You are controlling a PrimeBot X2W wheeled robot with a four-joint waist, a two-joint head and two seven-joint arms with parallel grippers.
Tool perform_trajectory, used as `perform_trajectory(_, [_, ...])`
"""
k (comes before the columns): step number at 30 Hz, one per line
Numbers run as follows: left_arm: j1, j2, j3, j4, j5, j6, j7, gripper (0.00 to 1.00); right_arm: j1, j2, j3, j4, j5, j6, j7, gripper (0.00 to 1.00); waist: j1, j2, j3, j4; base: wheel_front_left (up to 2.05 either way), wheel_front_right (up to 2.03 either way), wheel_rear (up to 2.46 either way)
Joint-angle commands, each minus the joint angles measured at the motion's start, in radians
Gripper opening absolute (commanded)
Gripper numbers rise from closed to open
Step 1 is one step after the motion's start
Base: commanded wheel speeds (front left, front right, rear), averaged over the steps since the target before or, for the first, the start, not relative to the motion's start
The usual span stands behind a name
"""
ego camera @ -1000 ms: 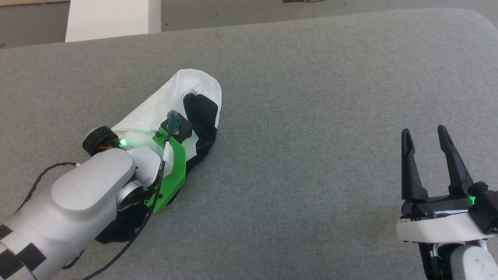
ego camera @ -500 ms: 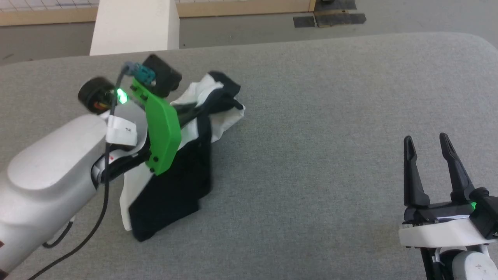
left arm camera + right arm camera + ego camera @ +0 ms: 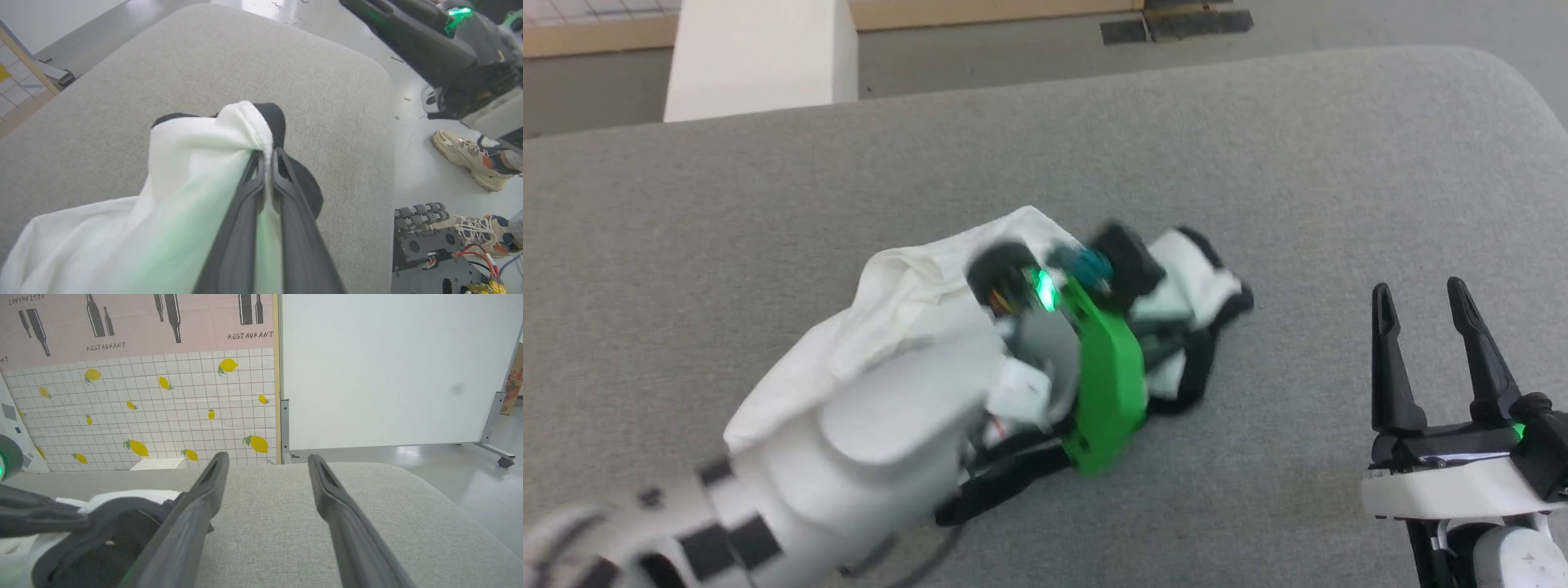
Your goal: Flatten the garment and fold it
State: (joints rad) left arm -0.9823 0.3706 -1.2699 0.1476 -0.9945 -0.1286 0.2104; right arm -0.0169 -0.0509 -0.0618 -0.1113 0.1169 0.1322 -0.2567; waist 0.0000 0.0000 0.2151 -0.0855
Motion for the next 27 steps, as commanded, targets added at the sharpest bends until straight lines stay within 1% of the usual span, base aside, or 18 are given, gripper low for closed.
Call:
perform_trajectory(1, [0.052,-0.028,-0.006,0.026,0.007,-0.002,0.007,0.0,-0.007,0.001,0.001,-0.004,0.001,-0.002,-0.005,1.0,0.0,0.0,0.034,-0.024,0.0,0.0,0.0])
perform_trajectory(2, [0.083,-0.049,-0.009,0.045,0.013,-0.002,0.027,0.0,-0.01,0.001,0.002,-0.005,0.0,-0.002,-0.005,1.0,0.0,0.0,0.045,-0.03,0.0,0.0,0.0])
perform_trajectory(4, [0.15,-0.08,-0.01,0.065,0.063,-0.002,0.093,0.0,-0.019,0.001,0.003,-0.005,-0.001,-0.002,-0.005,1.0,0.0,0.0,0.064,-0.039,0.0,0.0,0.0])
perform_trajectory(6, [0.213,-0.099,-0.01,0.078,0.116,-0.002,0.159,0.0,-0.028,0.001,0.002,-0.005,0.0,-0.002,-0.005,1.0,0.0,0.0,0.077,-0.043,0.0,0.0,0.0])
perform_trajectory(9, [0.287,-0.111,-0.01,0.088,0.16,-0.002,0.231,0.0,-0.035,0.001,0.003,-0.003,-0.003,-0.002,-0.005,1.0,0.0,0.0,0.085,-0.042,0.0,0.0,0.0])
perform_trajectory(11, [0.314,-0.112,-0.01,0.094,0.178,-0.002,0.247,0.0,-0.04,0.001,0.007,0.0,-0.009,-0.002,-0.005,1.0,0.0,0.0,0.081,-0.037,0.0,0.0,0.0])
perform_trajectory(12, [0.319,-0.113,-0.01,0.103,0.187,-0.002,0.234,0.35,-0.041,0.001,0.008,0.0,-0.014,-0.002,-0.005,1.0,0.0,0.0,0.075,-0.031,0.0,0.0,0.0])
perform_trajectory(13, [0.32,-0.113,-0.01,0.109,0.195,-0.002,0.217,1.0,-0.041,0.001,0.009,0.001,-0.017,-0.002,-0.005,1.0,0.0,0.0,0.069,-0.027,0.0,0.0,0.0])
perform_trajectory(15, [0.309,-0.115,-0.01,0.119,0.224,-0.002,0.143,1.0,-0.039,0.001,0.01,0.0,-0.032,-0.002,-0.005,1.0,0.0,0.0,0.045,-0.015,0.0,0.0,0.0])
perform_trajectory(17, [0.293,-0.115,-0.01,0.131,0.259,-0.002,0.046,1.0,-0.036,0.001,0.012,-0.003,-0.054,-0.002,-0.005,1.0,0.0,0.0,0.013,-0.001,0.0,0.0,0.0])
perform_trajectory(20, [0.267,-0.105,-0.003,0.153,0.287,-0.002,-0.131,1.0,-0.037,0.001,0.006,-0.021,-0.097,-0.002,-0.005,1.0,0.0,0.0,-0.032,0.019,0.0,0.0,0.0])
perform_trajectory(21, [0.262,-0.101,0.018,0.159,0.292,0.0,-0.192,1.0,-0.041,0.0,0.0,-0.031,-0.114,-0.002,-0.005,1.0,0.0,0.0,-0.046,0.027,0.0,0.0,0.0])
perform_trajectory(22, [0.261,-0.098,0.04,0.161,0.297,0.012,-0.238,1.0,-0.046,-0.005,-0.005,-0.04,-0.124,-0.002,-0.005,1.0,0.0,0.0,-0.055,0.034,0.0,0.0,0.0])
perform_trajectory(24, [0.261,-0.089,0.098,0.16,0.311,0.063,-0.339,1.0,-0.063,-0.029,-0.012,-0.057,-0.137,-0.002,-0.005,1.0,0.0,0.0,-0.072,0.048,0.0,0.0,0.0])
perform_trajectory(26, [0.263,-0.068,0.153,0.154,0.338,0.136,-0.417,1.0,-0.083,-0.061,-0.012,-0.066,-0.142,-0.002,-0.005,1.0,0.0,0.0,-0.085,0.063,0.0,0.0,0.0])
perform_trajectory(27, [0.265,-0.053,0.188,0.147,0.359,0.188,-0.443,1.0,-0.094,-0.082,-0.008,-0.066,-0.142,-0.002,-0.005,1.0,0.0,0.0,-0.09,0.07,0.0,0.0,0.0])
